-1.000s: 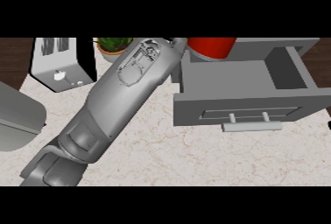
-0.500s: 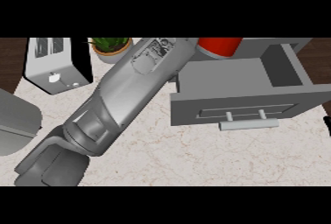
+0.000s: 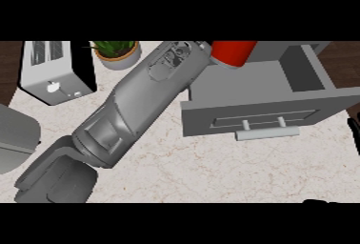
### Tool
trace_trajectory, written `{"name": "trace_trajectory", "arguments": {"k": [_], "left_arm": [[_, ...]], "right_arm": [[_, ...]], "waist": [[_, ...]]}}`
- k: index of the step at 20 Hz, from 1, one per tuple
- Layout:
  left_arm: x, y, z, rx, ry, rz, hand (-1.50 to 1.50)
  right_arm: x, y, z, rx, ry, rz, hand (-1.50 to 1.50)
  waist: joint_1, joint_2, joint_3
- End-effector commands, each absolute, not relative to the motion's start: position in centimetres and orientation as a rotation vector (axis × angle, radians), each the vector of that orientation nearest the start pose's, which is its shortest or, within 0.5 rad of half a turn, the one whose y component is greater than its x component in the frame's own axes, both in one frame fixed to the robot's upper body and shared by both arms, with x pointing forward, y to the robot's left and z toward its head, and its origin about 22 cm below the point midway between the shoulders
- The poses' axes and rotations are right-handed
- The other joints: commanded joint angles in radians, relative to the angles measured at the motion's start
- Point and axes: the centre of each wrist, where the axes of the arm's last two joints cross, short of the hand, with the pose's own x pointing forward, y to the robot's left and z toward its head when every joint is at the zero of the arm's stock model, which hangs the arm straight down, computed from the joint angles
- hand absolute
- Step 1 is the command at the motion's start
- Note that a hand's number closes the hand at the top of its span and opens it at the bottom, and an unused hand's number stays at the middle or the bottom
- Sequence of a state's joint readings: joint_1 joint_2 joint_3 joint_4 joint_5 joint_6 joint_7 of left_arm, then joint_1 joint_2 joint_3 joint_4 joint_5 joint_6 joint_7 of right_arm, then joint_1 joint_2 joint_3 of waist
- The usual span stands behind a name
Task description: Pick up the can, place it into the drawer and close the drawer
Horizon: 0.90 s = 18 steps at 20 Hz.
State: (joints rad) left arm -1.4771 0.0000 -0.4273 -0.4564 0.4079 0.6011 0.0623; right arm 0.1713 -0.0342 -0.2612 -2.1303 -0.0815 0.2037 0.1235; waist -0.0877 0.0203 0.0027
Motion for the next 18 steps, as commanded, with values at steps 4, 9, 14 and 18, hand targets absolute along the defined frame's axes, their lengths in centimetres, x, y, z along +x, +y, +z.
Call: {"name": "trace_trajectory", "arguments": {"k": [4,9,14,18], "left_arm": [[42.9,-1.0,18.8,0.206,-1.78,-0.268,1.5],[43.0,-1.3,19.0,0.269,-1.793,-0.308,1.5],[43.1,-0.4,16.9,0.32,-1.77,-0.292,-1.5],[42.6,-0.8,16.3,0.325,-1.772,-0.259,-1.5]], "right_arm": [[17.3,-29.5,10.9,-0.137,-1.877,0.009,-1.5],[19.3,-28.8,11.4,-0.156,-1.875,0.026,-1.5],[17.9,-29.0,11.0,-0.136,-1.894,0.041,-1.5],[18.4,-29.4,11.2,-0.133,-1.875,0.033,-1.5]], "waist": [[-0.016,0.004,0.0],[-0.018,0.01,0.0],[-0.045,0.011,0.001],[-0.035,0.008,0.0]]}}
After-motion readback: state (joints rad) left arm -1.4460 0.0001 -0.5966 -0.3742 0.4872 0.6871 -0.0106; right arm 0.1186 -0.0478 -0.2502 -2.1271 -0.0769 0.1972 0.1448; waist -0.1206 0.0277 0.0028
